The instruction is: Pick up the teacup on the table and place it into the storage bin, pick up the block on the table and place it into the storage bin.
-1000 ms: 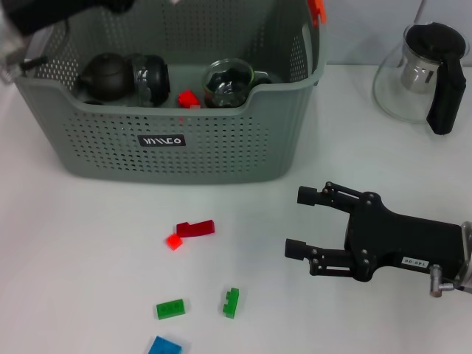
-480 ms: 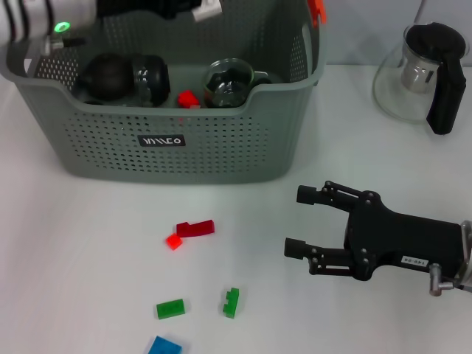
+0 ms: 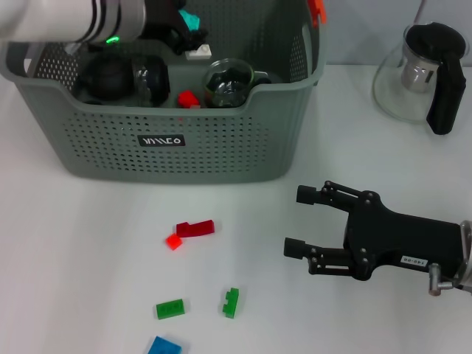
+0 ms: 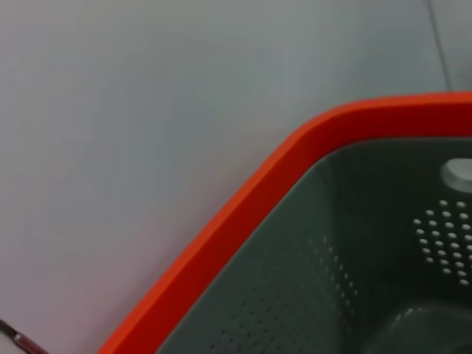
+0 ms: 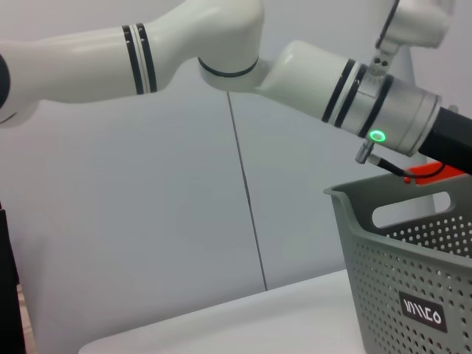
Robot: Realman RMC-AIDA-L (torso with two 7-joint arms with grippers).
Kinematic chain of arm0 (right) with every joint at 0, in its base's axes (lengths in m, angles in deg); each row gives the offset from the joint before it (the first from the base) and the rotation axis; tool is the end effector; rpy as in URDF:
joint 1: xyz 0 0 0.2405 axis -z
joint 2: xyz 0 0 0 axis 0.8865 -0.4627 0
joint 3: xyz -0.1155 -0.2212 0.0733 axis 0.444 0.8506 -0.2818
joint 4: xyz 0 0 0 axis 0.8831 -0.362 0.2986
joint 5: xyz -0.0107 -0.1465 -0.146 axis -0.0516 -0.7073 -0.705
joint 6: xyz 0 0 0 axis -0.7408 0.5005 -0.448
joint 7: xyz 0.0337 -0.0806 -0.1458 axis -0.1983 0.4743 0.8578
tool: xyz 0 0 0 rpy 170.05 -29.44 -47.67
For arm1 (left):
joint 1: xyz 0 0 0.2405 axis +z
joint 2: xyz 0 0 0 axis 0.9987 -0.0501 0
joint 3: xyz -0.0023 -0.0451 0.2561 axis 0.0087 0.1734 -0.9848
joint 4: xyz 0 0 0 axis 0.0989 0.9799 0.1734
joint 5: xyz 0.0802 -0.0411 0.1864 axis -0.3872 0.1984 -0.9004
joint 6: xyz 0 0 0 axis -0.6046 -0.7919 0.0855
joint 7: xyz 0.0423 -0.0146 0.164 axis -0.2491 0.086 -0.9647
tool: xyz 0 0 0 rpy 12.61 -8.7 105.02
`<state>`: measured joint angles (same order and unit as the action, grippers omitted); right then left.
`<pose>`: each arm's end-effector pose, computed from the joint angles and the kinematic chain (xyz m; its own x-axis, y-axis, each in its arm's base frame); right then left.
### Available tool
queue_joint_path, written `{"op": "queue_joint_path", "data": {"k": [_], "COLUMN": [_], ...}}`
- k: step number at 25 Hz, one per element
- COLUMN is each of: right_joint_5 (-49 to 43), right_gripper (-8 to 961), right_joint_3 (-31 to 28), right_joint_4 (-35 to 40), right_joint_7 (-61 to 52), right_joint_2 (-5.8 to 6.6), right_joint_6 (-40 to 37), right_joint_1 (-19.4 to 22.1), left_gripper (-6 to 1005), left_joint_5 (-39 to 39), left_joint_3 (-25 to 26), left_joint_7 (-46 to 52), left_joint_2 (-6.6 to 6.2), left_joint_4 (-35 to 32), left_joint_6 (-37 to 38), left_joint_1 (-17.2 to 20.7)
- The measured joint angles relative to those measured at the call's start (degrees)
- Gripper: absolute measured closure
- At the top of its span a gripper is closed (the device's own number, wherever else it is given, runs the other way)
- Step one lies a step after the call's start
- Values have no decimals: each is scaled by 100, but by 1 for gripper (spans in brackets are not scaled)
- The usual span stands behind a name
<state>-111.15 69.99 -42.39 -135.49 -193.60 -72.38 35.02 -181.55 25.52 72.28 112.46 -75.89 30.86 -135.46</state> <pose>0.2333 0.2876 -0.0684 0.7174 -0.1856 -0.6715 -0.2994 -0.9524 -0.0566 -0.1594 0.4978 -0.0115 0.9863 0.1644 -0.0154 0.0954 -0.6435 -0.7595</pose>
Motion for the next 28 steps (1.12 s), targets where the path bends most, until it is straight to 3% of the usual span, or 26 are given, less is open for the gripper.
{"op": "queue_joint_path", "data": {"k": [4,11,15,20,28], "right_joint_5": [2,2,2,2,1], "right_gripper": [43,43,44,44,44], "right_joint_3": [0,0,0,0,0], "right_joint_4": [3,1,7,10,2], "right_joint_7": [0,0,0,0,14], "right_joint_2": [0,0,3,9,9], "right_joint_6": [1,25,20,4,-9], "right_joint_1": [2,4,3,25,57], "left_gripper": [432,423,256,164,114], "left_joint_5": [-165,-91,192,997,3379], "left_joint_3": [10,8,8,68,1513], "left_joint_7": [74,132,176,159,-399], "left_joint_2": [107,130,135,-15,-262], "left_joint_4": [-35,-354,-681,-1010,-601], "left_joint_6": [-173,-92,147,562,1475], "left_joint_1": [42,288,494,773,1058]}}
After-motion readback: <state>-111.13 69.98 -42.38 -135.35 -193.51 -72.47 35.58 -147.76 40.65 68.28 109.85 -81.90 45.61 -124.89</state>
